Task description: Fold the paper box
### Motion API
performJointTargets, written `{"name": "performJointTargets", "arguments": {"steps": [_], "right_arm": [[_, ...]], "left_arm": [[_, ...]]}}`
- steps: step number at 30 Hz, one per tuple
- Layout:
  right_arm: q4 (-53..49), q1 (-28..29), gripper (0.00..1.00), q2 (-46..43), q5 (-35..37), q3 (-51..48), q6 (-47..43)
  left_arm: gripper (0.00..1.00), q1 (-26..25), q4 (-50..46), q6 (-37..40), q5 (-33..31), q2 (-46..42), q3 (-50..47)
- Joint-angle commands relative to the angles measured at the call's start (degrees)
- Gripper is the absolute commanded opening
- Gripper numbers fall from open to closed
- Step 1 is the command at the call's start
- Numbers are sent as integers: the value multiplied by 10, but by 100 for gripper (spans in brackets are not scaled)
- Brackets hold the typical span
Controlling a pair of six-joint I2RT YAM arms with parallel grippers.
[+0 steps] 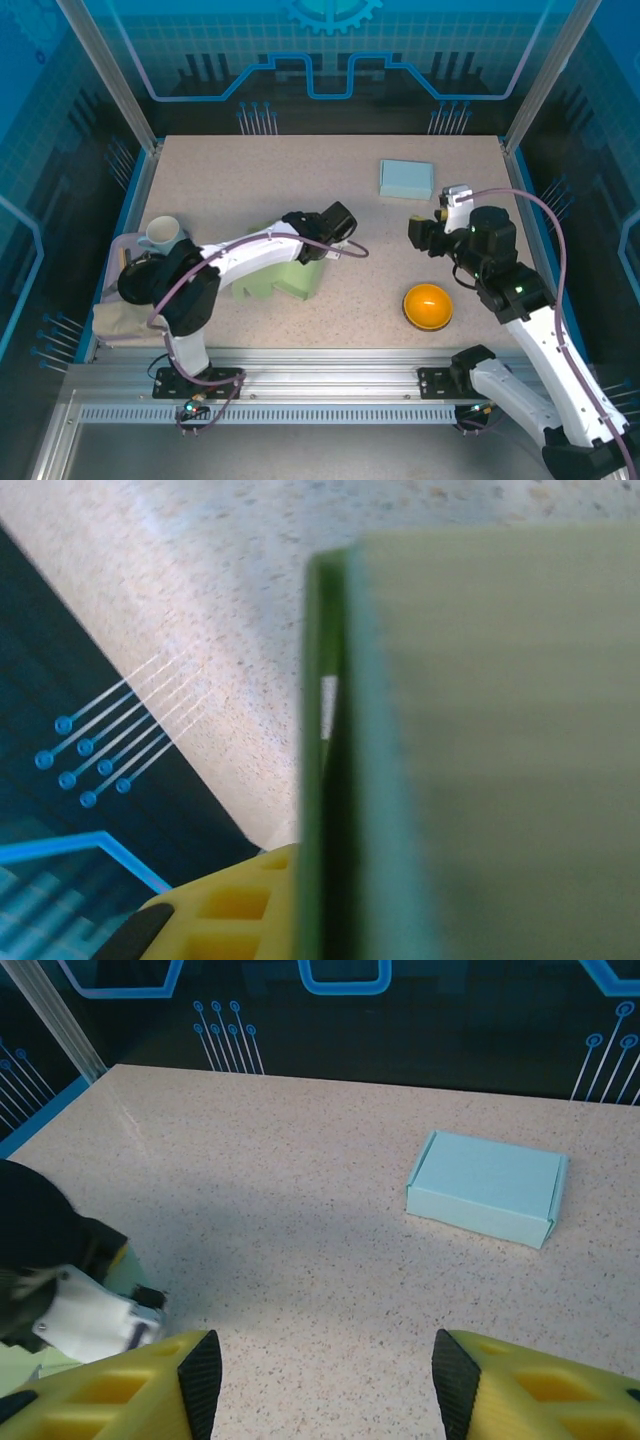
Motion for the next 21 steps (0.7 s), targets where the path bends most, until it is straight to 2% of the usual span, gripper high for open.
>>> {"name": "performJointTargets", "arguments": {"steps": [1, 4, 7, 14, 16, 17, 21], "right_arm": [[4, -7, 62, -17, -20, -17, 17], [-1, -9, 62, -23, -30, -20, 20], [-13, -9, 63, -30, -27, -19, 18], [-26, -8, 65, -65, -6, -36, 4], [-29, -9, 66, -69, -2, -37, 2], [-28, -8, 67, -70, -2, -38, 2], [-20, -9, 67, -66, -8, -41, 6]], "left_arm": [[16, 1, -9, 97, -38, 46, 34], [21, 1, 21, 116, -32, 76, 68], [40, 1, -18, 94, -20, 110, 131], [58, 0, -23, 89, -6, 124, 174], [74, 0, -35, 77, -5, 118, 178], [98, -1, -49, 66, -5, 115, 184], [99, -9, -85, 17, -2, 100, 205]]}}
